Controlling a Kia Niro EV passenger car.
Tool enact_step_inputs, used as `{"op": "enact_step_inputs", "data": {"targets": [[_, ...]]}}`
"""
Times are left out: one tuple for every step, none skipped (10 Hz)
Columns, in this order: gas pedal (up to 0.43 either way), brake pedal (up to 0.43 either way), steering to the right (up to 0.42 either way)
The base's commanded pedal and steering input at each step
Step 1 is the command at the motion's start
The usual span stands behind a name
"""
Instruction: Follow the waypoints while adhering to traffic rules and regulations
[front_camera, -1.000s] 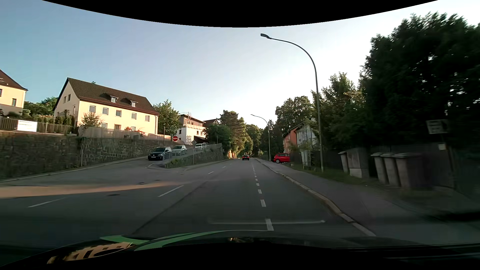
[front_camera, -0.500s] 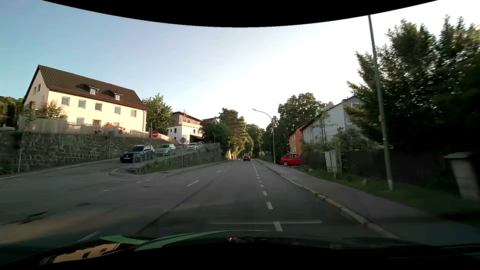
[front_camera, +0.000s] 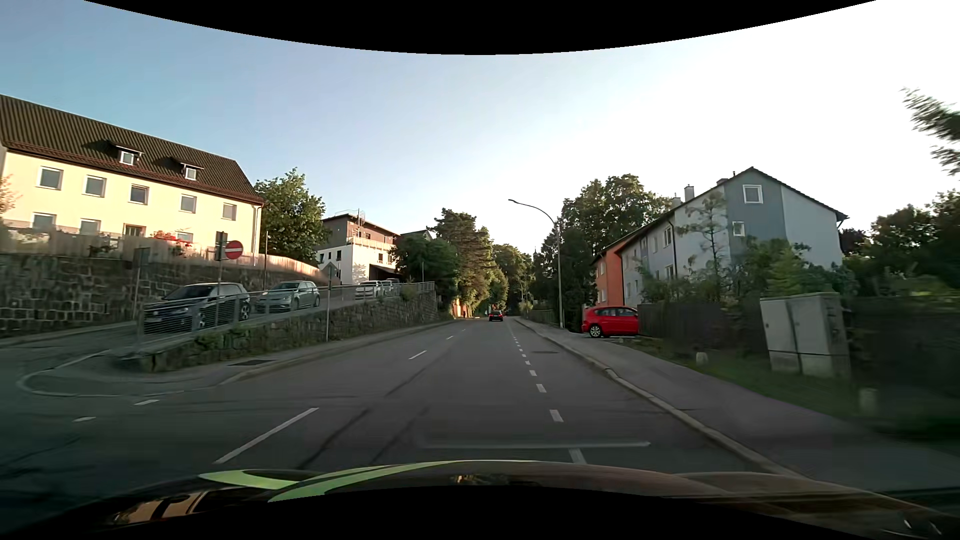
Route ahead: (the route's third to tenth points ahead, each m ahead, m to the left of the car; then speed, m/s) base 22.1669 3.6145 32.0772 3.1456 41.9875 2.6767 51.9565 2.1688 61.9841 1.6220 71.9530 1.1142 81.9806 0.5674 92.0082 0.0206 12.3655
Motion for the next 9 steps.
{"op": "enact_step_inputs", "data": {"targets": [[0.248, 0.0, -0.002], [0.248, 0.0, -0.002], [0.248, 0.0, -0.002], [0.248, 0.0, -0.001], [0.248, 0.0, 0.0], [0.248, 0.0, 0.001], [0.248, 0.0, 0.002], [0.248, 0.0, 0.002], [0.248, 0.0, 0.003]]}}
